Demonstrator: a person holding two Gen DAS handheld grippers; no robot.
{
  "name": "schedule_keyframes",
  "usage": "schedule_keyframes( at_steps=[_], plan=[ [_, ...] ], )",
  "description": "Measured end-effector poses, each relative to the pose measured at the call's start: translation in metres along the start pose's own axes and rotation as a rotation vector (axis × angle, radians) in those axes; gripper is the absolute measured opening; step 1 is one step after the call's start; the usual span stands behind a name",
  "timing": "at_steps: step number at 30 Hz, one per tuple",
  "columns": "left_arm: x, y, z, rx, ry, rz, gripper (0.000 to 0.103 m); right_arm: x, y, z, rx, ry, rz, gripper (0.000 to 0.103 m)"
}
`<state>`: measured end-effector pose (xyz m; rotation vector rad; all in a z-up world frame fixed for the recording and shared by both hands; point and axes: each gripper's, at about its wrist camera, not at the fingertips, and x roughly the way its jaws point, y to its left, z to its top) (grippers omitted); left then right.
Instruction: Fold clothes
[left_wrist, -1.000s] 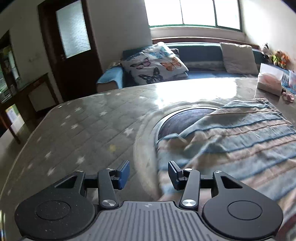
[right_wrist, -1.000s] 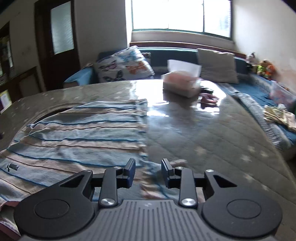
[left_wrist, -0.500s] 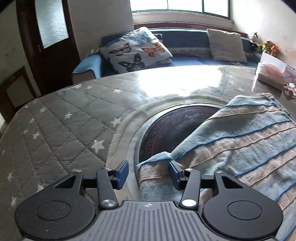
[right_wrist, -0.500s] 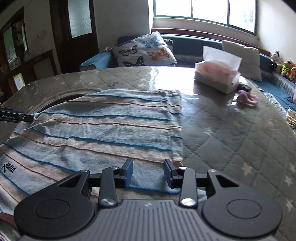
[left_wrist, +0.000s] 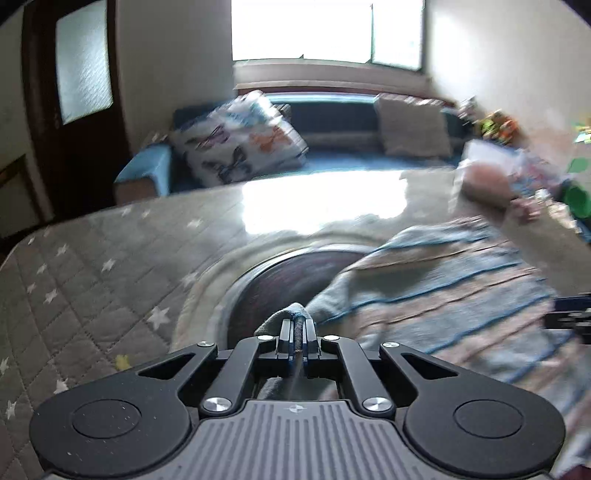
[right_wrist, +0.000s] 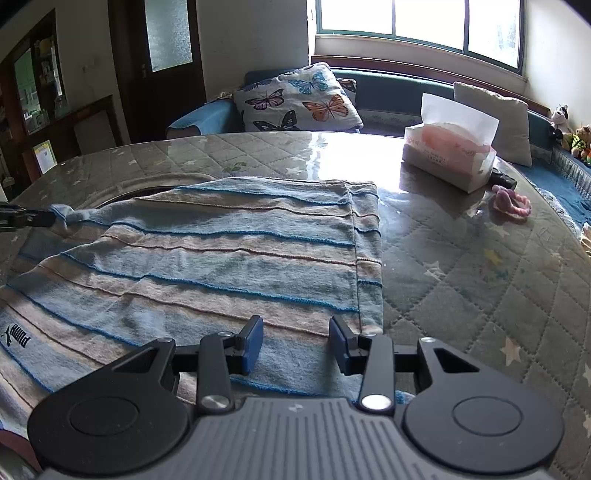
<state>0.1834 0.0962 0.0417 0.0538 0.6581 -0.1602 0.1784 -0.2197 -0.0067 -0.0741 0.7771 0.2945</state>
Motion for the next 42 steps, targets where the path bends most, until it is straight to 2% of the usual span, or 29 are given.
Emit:
schedule_keyframes(
  at_steps=[4, 8, 11, 14, 16, 18, 21, 22, 24, 26, 29, 31, 34, 38, 42],
  plan=[
    [-0.026, -0.037, -0.009, 0.110, -0.031, -0.113, 0.004, 0.001, 0.001, 0.002, -0.004, 0.000, -0.001, 0.040],
    [-0.025, -0.068, -0.025, 0.203, 0.049, -0.234, 0.005, 0.002, 0.002, 0.003, -0.002, 0.000, 0.004, 0.040],
    [-0.025, -0.080, -0.033, 0.230, 0.083, -0.277, 0.009, 0.003, 0.002, 0.003, 0.001, 0.001, 0.006, 0.041],
    [-0.035, -0.077, -0.029, 0.205, 0.057, -0.293, 0.011, 0.003, 0.001, 0.002, 0.006, 0.001, 0.010, 0.041],
    [-0.037, -0.070, -0.022, 0.170, 0.028, -0.249, 0.026, 0.003, 0.000, 0.002, 0.007, 0.000, 0.011, 0.042],
    [-0.029, -0.058, -0.015, 0.111, 0.039, -0.168, 0.036, 0.002, -0.001, 0.001, 0.012, -0.002, 0.013, 0.042],
    [-0.007, -0.040, -0.010, 0.022, 0.126, -0.083, 0.039, 0.003, -0.001, 0.001, 0.015, -0.004, 0.017, 0.044],
    [-0.001, -0.036, -0.011, 0.009, 0.149, -0.069, 0.045, 0.003, -0.001, 0.000, 0.015, -0.005, 0.018, 0.045],
    [0.009, -0.031, -0.015, -0.005, 0.196, -0.049, 0.049, 0.002, 0.000, 0.000, 0.013, -0.006, 0.019, 0.046],
    [0.014, -0.029, -0.017, -0.016, 0.220, -0.055, 0.049, 0.002, 0.000, -0.001, 0.014, -0.007, 0.022, 0.047],
    [0.018, -0.029, -0.020, -0.021, 0.243, -0.070, 0.042, 0.003, 0.000, -0.001, 0.012, -0.007, 0.022, 0.047],
    [0.018, -0.028, -0.022, -0.022, 0.251, -0.077, 0.021, 0.003, 0.000, 0.000, 0.010, -0.007, 0.021, 0.047],
    [0.016, -0.027, -0.018, -0.018, 0.237, -0.068, 0.004, 0.003, 0.001, 0.000, 0.009, -0.007, 0.020, 0.047],
    [0.011, -0.022, -0.003, 0.044, 0.170, 0.005, 0.002, 0.003, 0.000, 0.001, 0.006, -0.004, 0.022, 0.047],
    [0.012, -0.015, 0.021, 0.168, 0.064, 0.152, 0.001, 0.003, -0.003, 0.006, 0.006, -0.002, 0.023, 0.047]
  ],
)
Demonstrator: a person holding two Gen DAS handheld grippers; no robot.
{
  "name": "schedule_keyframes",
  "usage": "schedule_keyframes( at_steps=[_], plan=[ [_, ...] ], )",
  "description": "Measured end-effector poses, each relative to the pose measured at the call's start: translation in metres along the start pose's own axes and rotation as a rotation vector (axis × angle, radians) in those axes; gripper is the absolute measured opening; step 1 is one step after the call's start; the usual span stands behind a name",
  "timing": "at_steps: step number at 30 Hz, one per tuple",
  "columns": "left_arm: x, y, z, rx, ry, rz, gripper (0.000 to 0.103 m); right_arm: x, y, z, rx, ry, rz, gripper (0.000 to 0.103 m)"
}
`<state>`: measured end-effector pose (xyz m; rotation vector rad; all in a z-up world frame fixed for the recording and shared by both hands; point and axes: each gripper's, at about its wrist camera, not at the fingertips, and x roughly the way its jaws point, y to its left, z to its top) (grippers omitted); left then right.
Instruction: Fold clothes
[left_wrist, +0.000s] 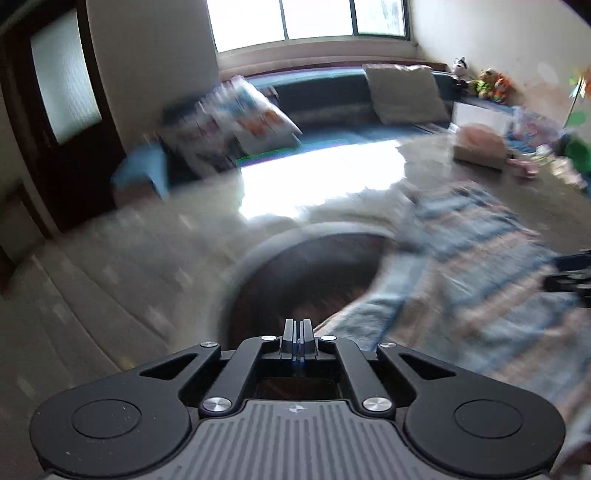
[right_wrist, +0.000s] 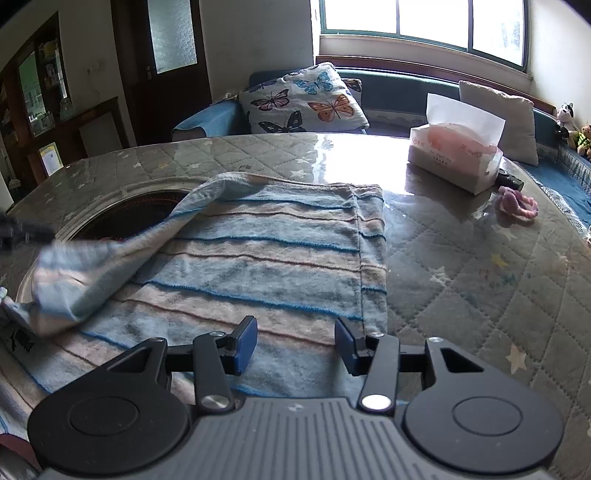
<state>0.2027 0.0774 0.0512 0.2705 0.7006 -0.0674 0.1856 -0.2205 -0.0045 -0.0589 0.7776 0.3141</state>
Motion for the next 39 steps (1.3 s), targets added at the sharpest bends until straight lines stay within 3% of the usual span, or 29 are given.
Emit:
schedule_keyframes(
  at_steps=[6, 9, 12, 17, 19, 20, 25, 31, 35, 36, 38, 39],
  plan=[
    [0.031, 0.015, 0.026, 0.147, -0.091, 0.262, 0.001, 0.006, -0.013, 0.015, 0.028, 0.004, -0.008, 0.047],
    [0.058, 0.028, 0.027, 0.144, -0.051, 0.314, 0.001, 0.010, -0.020, 0.023, 0.045, 0.006, -0.009, 0.047],
    [0.077, 0.039, 0.021, 0.105, 0.000, 0.308, 0.004, 0.019, -0.030, 0.033, 0.064, 0.010, -0.011, 0.047],
    [0.084, 0.061, 0.015, -0.048, 0.061, 0.243, 0.009, 0.035, -0.043, 0.048, 0.089, 0.019, -0.016, 0.047],
    [0.080, 0.069, 0.013, -0.091, 0.079, 0.207, 0.026, 0.043, -0.049, 0.054, 0.107, 0.023, -0.011, 0.047],
    [0.079, 0.071, 0.012, -0.105, 0.089, 0.186, 0.029, 0.047, -0.051, 0.057, 0.117, 0.024, -0.009, 0.047],
    [0.087, 0.072, 0.002, -0.114, 0.145, 0.150, 0.033, 0.071, -0.056, 0.075, 0.128, 0.022, -0.013, 0.046],
    [0.093, 0.071, -0.002, -0.126, 0.155, 0.139, 0.032, 0.102, -0.057, 0.092, 0.109, 0.021, -0.030, 0.046],
    [0.096, 0.069, -0.001, -0.117, 0.140, 0.105, 0.011, 0.113, -0.056, 0.099, 0.098, 0.010, -0.035, 0.045],
    [0.096, 0.067, 0.000, -0.109, 0.133, 0.108, 0.005, 0.115, -0.056, 0.101, 0.093, 0.009, -0.037, 0.042],
    [0.096, 0.063, 0.001, -0.092, 0.119, 0.122, 0.002, 0.118, -0.054, 0.103, 0.088, 0.007, -0.043, 0.018],
    [0.097, 0.062, 0.002, -0.084, 0.108, 0.130, 0.002, 0.119, -0.054, 0.104, 0.086, 0.008, -0.042, 0.014]
  ],
)
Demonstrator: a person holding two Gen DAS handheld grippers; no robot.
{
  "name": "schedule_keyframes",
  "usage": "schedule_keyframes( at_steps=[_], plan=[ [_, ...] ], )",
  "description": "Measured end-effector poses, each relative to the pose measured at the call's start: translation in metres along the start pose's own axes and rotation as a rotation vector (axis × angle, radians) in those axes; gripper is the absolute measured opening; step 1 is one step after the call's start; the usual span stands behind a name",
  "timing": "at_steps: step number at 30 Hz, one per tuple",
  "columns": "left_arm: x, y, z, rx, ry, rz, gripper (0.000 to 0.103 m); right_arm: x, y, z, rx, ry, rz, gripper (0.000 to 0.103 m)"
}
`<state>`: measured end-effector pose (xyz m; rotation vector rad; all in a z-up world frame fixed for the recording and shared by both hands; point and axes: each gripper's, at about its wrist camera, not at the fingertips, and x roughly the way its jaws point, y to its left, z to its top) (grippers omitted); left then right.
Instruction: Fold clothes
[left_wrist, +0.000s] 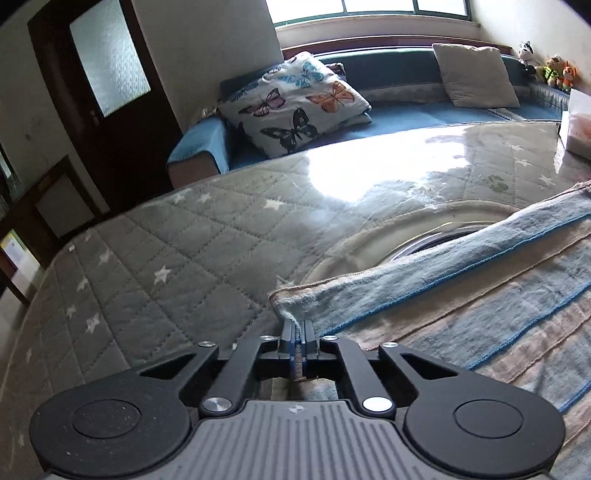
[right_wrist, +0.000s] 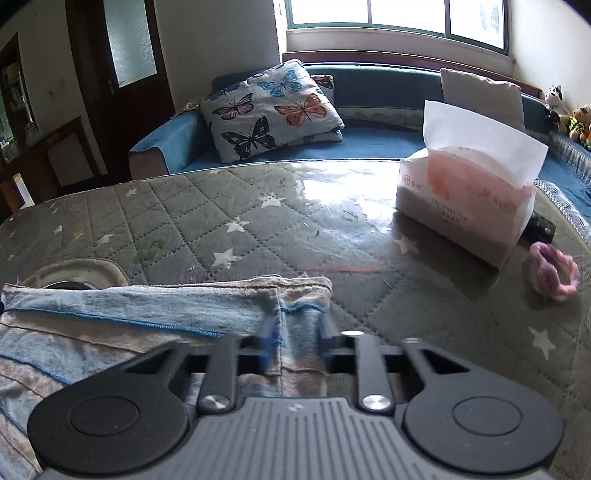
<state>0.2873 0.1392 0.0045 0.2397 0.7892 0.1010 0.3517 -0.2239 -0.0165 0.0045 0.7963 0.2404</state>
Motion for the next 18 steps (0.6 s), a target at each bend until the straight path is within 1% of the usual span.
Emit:
schedule_keyframes(
  at_steps=[1, 3, 6, 9, 11, 13, 16, 18],
  plan=[
    [-0.001, -0.002, 0.001, 0.008, -0.017, 0.012, 0.002, 0.000, 0.000, 0.000, 0.001, 0.000, 0.006, 0.004],
    [-0.006, -0.004, 0.003, 0.018, -0.057, 0.036, 0.001, -0.002, 0.004, 0.002, -0.016, -0.009, -0.004, 0.004],
    [-0.012, -0.005, 0.008, 0.010, -0.113, 0.053, 0.001, -0.010, 0.008, 0.004, -0.035, -0.064, -0.029, 0.004],
    [-0.006, -0.010, 0.008, 0.031, -0.138, 0.087, 0.001, -0.009, 0.008, 0.005, -0.033, -0.089, -0.048, 0.004],
    [-0.002, -0.013, 0.008, 0.027, -0.159, 0.118, 0.001, -0.004, 0.006, 0.004, -0.028, -0.088, -0.057, 0.004],
    [-0.009, -0.012, 0.009, 0.020, -0.212, 0.122, 0.001, -0.012, 0.006, 0.003, -0.037, -0.147, -0.052, 0.004],
    [-0.011, -0.011, 0.012, 0.005, -0.244, 0.131, 0.001, -0.018, 0.010, 0.007, -0.071, -0.187, -0.065, 0.004],
    [-0.013, -0.011, 0.011, -0.011, -0.285, 0.147, 0.001, -0.020, 0.009, 0.007, -0.062, -0.225, -0.072, 0.004]
  ],
)
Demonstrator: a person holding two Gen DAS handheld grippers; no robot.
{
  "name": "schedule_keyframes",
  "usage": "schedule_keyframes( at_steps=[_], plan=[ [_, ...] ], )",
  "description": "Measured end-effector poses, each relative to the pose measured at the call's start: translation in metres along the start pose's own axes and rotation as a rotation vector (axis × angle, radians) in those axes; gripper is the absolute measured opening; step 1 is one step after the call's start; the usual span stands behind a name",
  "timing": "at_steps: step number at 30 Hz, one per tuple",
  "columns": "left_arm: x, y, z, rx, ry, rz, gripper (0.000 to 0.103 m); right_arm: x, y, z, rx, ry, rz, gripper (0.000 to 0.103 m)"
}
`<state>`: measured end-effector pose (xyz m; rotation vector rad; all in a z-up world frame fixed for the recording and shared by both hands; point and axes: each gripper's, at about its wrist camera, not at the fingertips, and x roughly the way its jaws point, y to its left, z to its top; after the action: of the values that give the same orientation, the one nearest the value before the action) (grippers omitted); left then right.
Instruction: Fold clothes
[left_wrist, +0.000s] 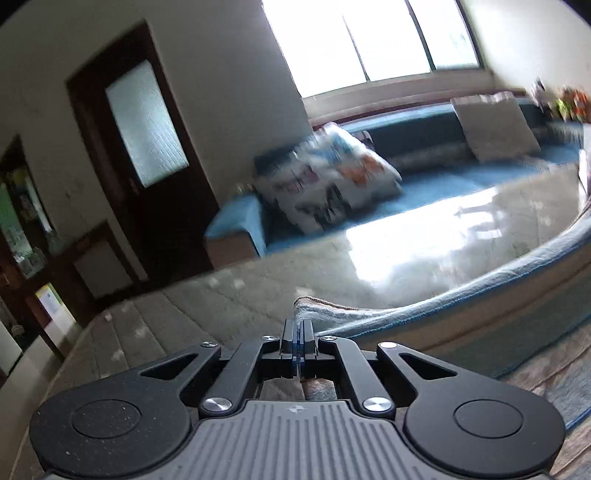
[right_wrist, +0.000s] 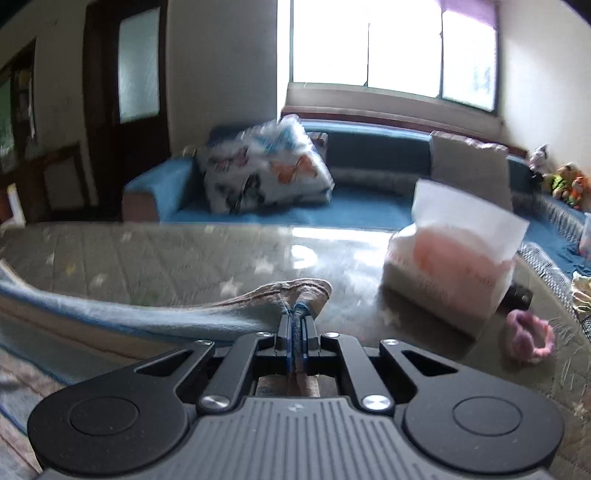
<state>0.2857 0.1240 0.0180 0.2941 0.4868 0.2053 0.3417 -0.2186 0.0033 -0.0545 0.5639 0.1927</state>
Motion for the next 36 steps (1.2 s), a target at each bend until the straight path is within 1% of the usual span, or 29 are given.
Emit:
schedule_keyframes(
  at_steps=[1, 2, 5, 7, 10, 12, 13, 14, 15, 16, 18, 19, 20, 21, 22, 23, 26, 27, 29, 30, 32, 33, 35, 36],
  plan=[
    [0.001, -0.001, -0.001, 0.001, -0.001, 0.008, 0.001, -0.001, 0.000, 0.000, 0.007, -0.017, 0.000, 0.004],
    [0.004, -0.004, -0.003, 0.014, 0.005, 0.015, 0.001, 0.001, 0.001, 0.000, 0.005, -0.014, 0.000, 0.004],
    [0.011, -0.012, -0.009, 0.043, 0.019, 0.037, 0.002, 0.014, 0.001, -0.006, -0.001, 0.015, -0.012, 0.004],
    [0.006, -0.013, -0.008, 0.020, 0.001, 0.040, 0.002, 0.021, -0.001, -0.010, 0.011, 0.041, -0.005, 0.004],
    [-0.006, -0.010, 0.004, -0.004, -0.078, 0.052, 0.002, 0.010, -0.004, -0.005, 0.028, -0.024, 0.015, 0.004],
    [-0.013, -0.009, 0.010, -0.024, -0.131, 0.056, 0.002, 0.001, -0.003, -0.002, 0.017, -0.076, 0.010, 0.004],
    [-0.013, -0.011, 0.009, -0.007, -0.136, 0.054, 0.002, -0.003, -0.002, -0.002, 0.013, -0.106, 0.003, 0.004],
    [-0.007, -0.014, 0.007, 0.019, -0.105, 0.053, 0.002, -0.002, -0.001, -0.003, -0.005, -0.113, -0.009, 0.004],
    [0.002, -0.018, 0.005, 0.038, -0.050, 0.058, 0.003, 0.004, 0.000, -0.005, -0.021, -0.085, -0.021, 0.005],
    [0.012, -0.021, 0.002, 0.057, 0.006, 0.062, 0.006, 0.013, -0.002, -0.006, -0.013, -0.030, -0.027, 0.005],
    [0.025, -0.021, -0.002, 0.062, 0.083, 0.086, 0.009, 0.029, -0.008, -0.010, 0.027, 0.059, -0.007, 0.007],
    [0.030, -0.020, -0.004, 0.058, 0.114, 0.101, 0.012, 0.031, -0.010, -0.011, 0.042, 0.070, -0.009, 0.009],
    [0.034, -0.018, -0.005, 0.054, 0.146, 0.115, 0.017, 0.029, -0.011, -0.010, 0.037, 0.061, -0.017, 0.014],
    [0.037, -0.016, -0.006, 0.049, 0.165, 0.129, 0.023, 0.027, -0.012, -0.009, 0.030, 0.050, -0.024, 0.016],
    [0.035, -0.014, -0.005, 0.043, 0.162, 0.137, 0.024, 0.024, -0.012, -0.008, 0.023, 0.039, -0.032, 0.021],
    [0.032, -0.014, -0.003, 0.042, 0.154, 0.130, 0.024, 0.023, -0.011, -0.007, 0.014, 0.037, -0.024, 0.022],
    [0.023, -0.017, 0.006, 0.042, 0.132, 0.068, 0.024, 0.019, -0.008, -0.002, -0.013, 0.032, 0.004, 0.022],
    [0.021, -0.018, 0.009, 0.040, 0.130, 0.040, 0.024, 0.021, -0.006, 0.000, -0.011, 0.044, 0.037, 0.022],
    [0.022, -0.025, 0.016, 0.033, 0.138, -0.038, 0.025, 0.028, -0.001, 0.003, 0.001, 0.068, 0.085, 0.022],
    [0.024, -0.031, 0.017, 0.041, 0.142, -0.062, 0.025, 0.033, 0.003, 0.003, -0.006, 0.084, 0.101, 0.022],
    [0.033, -0.042, 0.018, 0.065, 0.162, -0.089, 0.025, 0.038, 0.006, 0.002, -0.018, 0.104, 0.104, 0.023],
    [0.038, -0.048, 0.018, 0.075, 0.174, -0.098, 0.025, 0.042, 0.008, 0.001, -0.026, 0.118, 0.103, 0.023],
    [0.048, -0.055, 0.017, 0.092, 0.184, -0.076, 0.026, 0.044, 0.008, 0.000, -0.027, 0.122, 0.104, 0.025],
    [0.050, -0.056, 0.016, 0.097, 0.170, -0.059, 0.029, 0.045, 0.008, 0.000, -0.027, 0.123, 0.104, 0.025]
  ],
)
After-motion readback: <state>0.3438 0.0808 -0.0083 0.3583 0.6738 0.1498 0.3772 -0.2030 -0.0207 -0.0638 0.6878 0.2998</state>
